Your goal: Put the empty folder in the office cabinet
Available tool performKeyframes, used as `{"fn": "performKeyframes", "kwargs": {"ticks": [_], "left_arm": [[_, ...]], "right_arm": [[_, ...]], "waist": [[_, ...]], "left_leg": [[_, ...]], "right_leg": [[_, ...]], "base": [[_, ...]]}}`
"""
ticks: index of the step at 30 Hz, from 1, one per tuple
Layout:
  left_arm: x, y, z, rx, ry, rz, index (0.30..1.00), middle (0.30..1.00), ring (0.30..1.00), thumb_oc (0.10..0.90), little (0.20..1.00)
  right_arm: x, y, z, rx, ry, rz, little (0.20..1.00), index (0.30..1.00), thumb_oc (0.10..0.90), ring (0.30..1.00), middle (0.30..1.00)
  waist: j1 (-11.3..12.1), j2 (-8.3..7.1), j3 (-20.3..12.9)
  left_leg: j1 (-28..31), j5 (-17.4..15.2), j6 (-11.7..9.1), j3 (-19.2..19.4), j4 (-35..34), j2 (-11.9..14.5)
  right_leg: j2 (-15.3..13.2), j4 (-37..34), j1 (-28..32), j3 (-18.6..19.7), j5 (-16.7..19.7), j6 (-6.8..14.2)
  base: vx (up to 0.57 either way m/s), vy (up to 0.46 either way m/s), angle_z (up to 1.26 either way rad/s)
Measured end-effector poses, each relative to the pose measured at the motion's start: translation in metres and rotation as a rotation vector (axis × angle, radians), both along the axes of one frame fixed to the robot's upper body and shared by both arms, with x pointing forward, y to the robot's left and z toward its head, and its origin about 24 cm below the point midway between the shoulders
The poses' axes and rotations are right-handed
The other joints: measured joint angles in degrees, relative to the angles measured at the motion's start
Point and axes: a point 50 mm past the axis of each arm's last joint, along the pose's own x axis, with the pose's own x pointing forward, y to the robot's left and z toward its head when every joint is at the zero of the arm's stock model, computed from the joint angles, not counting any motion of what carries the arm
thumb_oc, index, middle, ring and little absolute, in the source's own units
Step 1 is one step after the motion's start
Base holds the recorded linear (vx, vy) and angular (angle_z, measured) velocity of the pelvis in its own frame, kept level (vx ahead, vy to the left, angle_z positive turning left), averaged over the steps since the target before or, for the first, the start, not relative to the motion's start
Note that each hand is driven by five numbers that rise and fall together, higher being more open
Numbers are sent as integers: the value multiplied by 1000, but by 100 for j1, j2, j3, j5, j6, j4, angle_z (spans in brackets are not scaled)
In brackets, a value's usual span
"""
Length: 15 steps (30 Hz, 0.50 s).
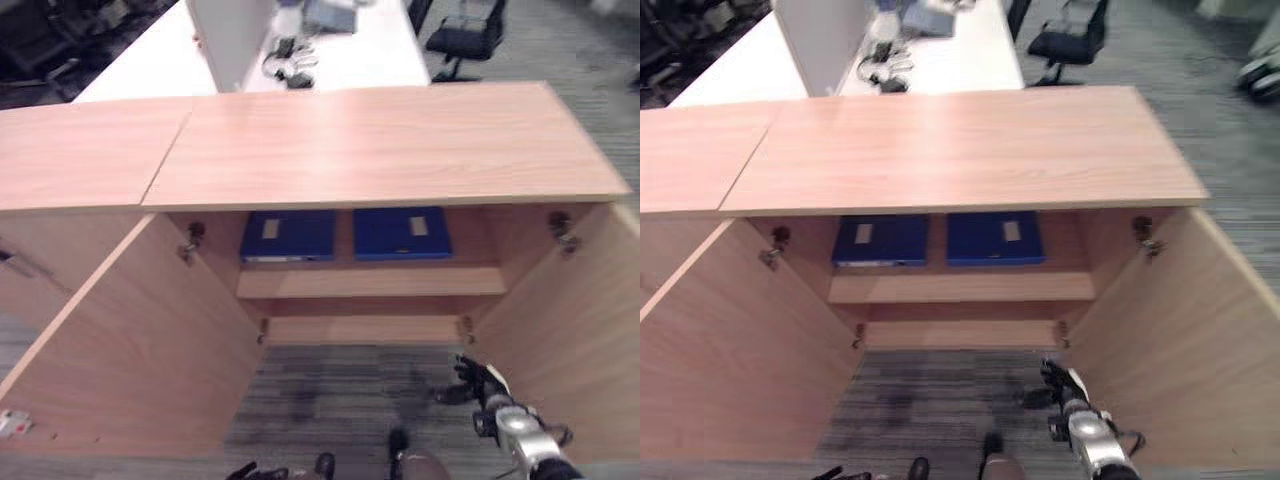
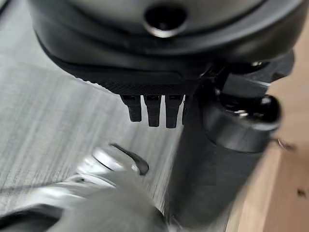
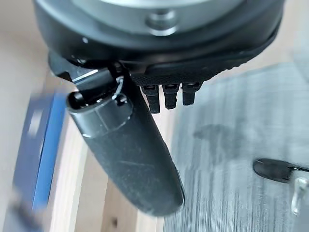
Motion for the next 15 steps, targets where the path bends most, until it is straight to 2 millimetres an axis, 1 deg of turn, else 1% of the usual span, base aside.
{"fn": "performKeyframes", "kwargs": {"ticks": [1, 2, 3, 4, 5, 6, 7, 8, 9, 10, 11, 12, 13, 14, 15], "left_arm": [[-10, -1, -2, -6, 38, 22, 900, 900, 900, 800, 900], [-11, 0, -2, -5, 41, 28, 900, 900, 900, 800, 900], [-13, 2, -2, -3, 47, 53, 900, 900, 900, 800, 900], [-16, 2, -2, -3, 54, 74, 900, 900, 900, 800, 900], [-19, 3, -2, -4, 65, 91, 900, 900, 900, 800, 900], [-27, 2, -3, -6, 93, 103, 900, 900, 900, 800, 900], [-33, 2, -3, -5, 116, 104, 900, 900, 900, 800, 900], [-34, 1, -3, -5, 125, 89, 900, 900, 900, 800, 900], [-48, -1, -4, -14, 163, 96, 900, 900, 900, 800, 900], [-48, -3, -5, -14, 170, 81, 900, 900, 900, 800, 900], [-50, -7, -6, -21, 177, 81, 900, 900, 900, 800, 900], [-52, -9, -6, -27, 185, 67, 900, 900, 900, 800, 900], [-51, -5, -5, -18, 180, 66, 900, 900, 900, 800, 900], [-50, -7, -6, -21, 178, 64, 900, 900, 900, 800, 900], [-47, -11, -6, -32, 167, 61, 900, 900, 900, 800, 900]], "right_arm": [[-11, -4, -4, 3, 11, -48, 900, 900, 800, 900, 900], [-15, -4, -5, 0, 14, -59, 900, 900, 800, 900, 900], [-21, -5, -8, 12, 19, -89, 900, 900, 800, 900, 900], [-26, -6, -10, 33, 17, -136, 900, 900, 800, 900, 900], [-36, -6, -14, 51, 18, -197, 900, 900, 800, 900, 900], [-45, -5, -18, 65, 34, -244, 900, 900, 800, 900, 900], [-50, -3, -21, 78, 51, -268, 900, 900, 800, 900, 900], [-57, 2, -25, 109, 50, -304, 900, 900, 800, 900, 900], [-57, 8, -27, 148, 42, -334, 900, 900, 800, 900, 900], [-62, 11, -29, 174, 43, -360, 900, 900, 800, 900, 900], [-62, 15, -30, 209, 27, -407, 900, 900, 800, 900, 900], [-60, 22, -32, 252, 18, -442, 900, 900, 800, 900, 900], [-62, 25, -34, 274, 23, -463, 900, 900, 800, 900, 900], [-64, 23, -34, 279, 26, -494, 900, 900, 800, 900, 900], [-64, 19, -33, 269, 23, -513, 900, 900, 800, 900, 900]], "waist": [[-85, -54, -96], [-135, -58, -100], [-135, -80, -106], [-140, -75, -111], [-156, -61, -120], [-148, -14, -120], [-184, -6, -131], [-242, -10, -131], [-242, 18, -151], [-301, -68, -119], [-292, -5, -123], [-344, -99, -86], [-331, -155, -65], [-298, -130, 6], [-251, 129, 27]], "left_leg": [[107, -15, 53, 142, -73, -80], [111, -10, 67, 184, -64, -109], [165, 33, 124, 284, -60, -186], [175, 67, 123, 347, -47, -216], [190, 72, 172, 393, -11, -305], [232, 83, 240, 506, -35, -319], [288, 75, 268, 607, -31, -422], [288, 63, 286, 675, 61, -513], [272, 67, 314, 814, 35, -520], [272, 63, 328, 960, 148, -598], [249, 97, 395, 1102, 224, -596], [131, -50, 470, 1260, 317, -602], [110, -71, 513, 1419, 416, -674], [-16, -114, 619, 1535, 566, -603], [-90, -69, 656, 1665, 526, -443]], "right_leg": [[-45, -369, 116, 94, 179, -5], [-81, -463, 163, 79, 232, -4], [-123, -504, 175, 136, 360, 35], [-135, -512, 174, 195, 449, 45], [-196, -509, 185, 248, 502, 84], [-248, -522, 225, 336, 539, 143], [-339, -568, 256, 362, 556, 176], [-383, -509, 191, 429, 630, 235], [-402, -521, 184, 426, 667, 257], [-433, -498, 127, 503, 803, 285], [-404, -491, 81, 597, 983, 315], [-401, -543, -26, 535, 1142, 376], [-489, -607, -38, 400, 1092, 390], [-541, -739, -52, 129, 741, 423], [-510, -564, -202, -165, 386, 487]], "base": [[-158, 221, -69], [-222, 318, -57], [-160, 240, -33], [-111, 165, -29], [-98, 135, -29], [-156, 185, -34], [-156, 184, -33], [-278, 244, -48], [-174, 128, -47], [-236, 158, -65], [-181, 83, -73], [-181, 82, -79], [-181, 80, -77], [-117, 48, -68], [-123, 50, -65]]}}
